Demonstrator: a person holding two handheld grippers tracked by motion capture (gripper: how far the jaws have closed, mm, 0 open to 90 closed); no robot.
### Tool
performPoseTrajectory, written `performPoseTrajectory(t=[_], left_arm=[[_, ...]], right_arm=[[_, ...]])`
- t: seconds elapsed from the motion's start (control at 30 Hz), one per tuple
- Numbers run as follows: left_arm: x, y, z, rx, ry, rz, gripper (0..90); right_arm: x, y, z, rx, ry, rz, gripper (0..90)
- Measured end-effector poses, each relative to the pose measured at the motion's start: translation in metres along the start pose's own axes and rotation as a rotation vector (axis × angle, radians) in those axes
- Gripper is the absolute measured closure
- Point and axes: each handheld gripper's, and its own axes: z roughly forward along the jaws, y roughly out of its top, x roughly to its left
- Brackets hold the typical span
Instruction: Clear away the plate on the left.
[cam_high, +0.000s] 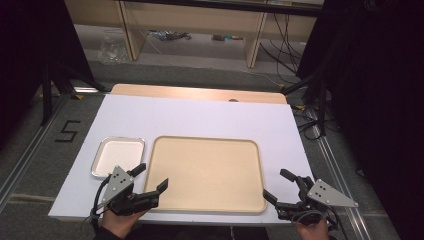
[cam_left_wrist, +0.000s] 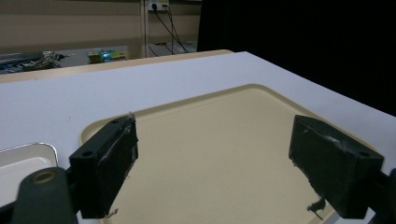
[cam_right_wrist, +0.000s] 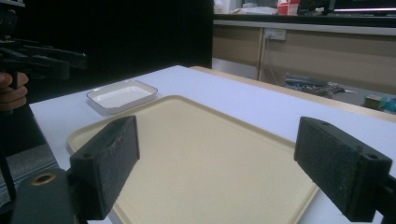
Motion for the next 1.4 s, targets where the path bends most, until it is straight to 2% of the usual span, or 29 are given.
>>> performPoseTrajectory(t=[0.03, 0.2, 0.3, 0.43, 0.47, 0.73, 0.87, 0.9, 0.97, 1.0, 1.03, 1.07, 1.23, 1.37, 1.4], left_arm=[[0.0, 0.0, 0.0, 0.001, -0.002, 0.001, 15.4], [0.0, 0.0, 0.0, 0.002, -0.005, 0.0, 15.3], [0.001, 0.0, 0.0, 0.005, -0.005, 0.002, 15.4], [0.002, 0.0, 0.0, 0.007, -0.003, -0.001, 15.4], [0.002, 0.0, 0.001, 0.005, -0.002, -0.001, 15.4], [0.01, 0.001, 0.001, 0.009, 0.023, -0.011, 15.5], [0.017, 0.002, 0.001, 0.03, 0.036, -0.026, 15.6], [0.019, 0.002, 0.002, 0.036, 0.032, -0.041, 15.6], [0.023, 0.002, 0.003, 0.048, 0.039, -0.056, 15.5], [0.024, 0.002, 0.003, 0.051, 0.04, -0.059, 15.5], [0.026, 0.002, 0.004, 0.054, 0.042, -0.062, 15.5], [0.027, 0.002, 0.005, 0.057, 0.047, -0.063, 15.5], [0.034, 0.001, 0.007, 0.088, 0.058, -0.07, 15.5], [0.042, -0.001, 0.006, 0.113, 0.058, -0.07, 16.2], [0.046, -0.002, 0.008, 0.136, 0.077, -0.063, 19.6]], right_arm=[[0.002, 0.0, 0.0, 0.018, 0.012, 0.034, 15.0], [0.0, 0.0, 0.001, 0.003, 0.032, 0.015, 15.0], [-0.001, 0.0, 0.001, -0.014, 0.001, -0.017, 15.0], [-0.001, 0.0, 0.0, 0.0, 0.013, -0.008, 15.0], [0.0, 0.0, 0.002, 0.001, 0.034, 0.018, 15.0], [-0.001, 0.0, 0.001, 0.004, 0.028, 0.017, 15.0], [-0.001, -0.001, 0.002, -0.002, 0.027, 0.015, 15.0], [-0.003, 0.0, 0.001, 0.0, 0.012, -0.009, 15.0], [0.0, -0.001, 0.001, 0.015, 0.027, 0.045, 15.0], [0.001, -0.001, 0.001, 0.018, 0.022, 0.05, 15.0], [-0.002, -0.002, 0.002, 0.003, 0.016, 0.014, 15.0], [-0.003, -0.002, 0.002, 0.01, 0.023, 0.009, 15.1], [-0.005, -0.002, 0.003, 0.006, 0.029, 0.01, 15.1], [0.0, 0.0, 0.004, 0.001, 0.039, 0.003, 15.0], [0.001, 0.0, 0.004, 0.008, 0.04, -0.003, 15.0]])
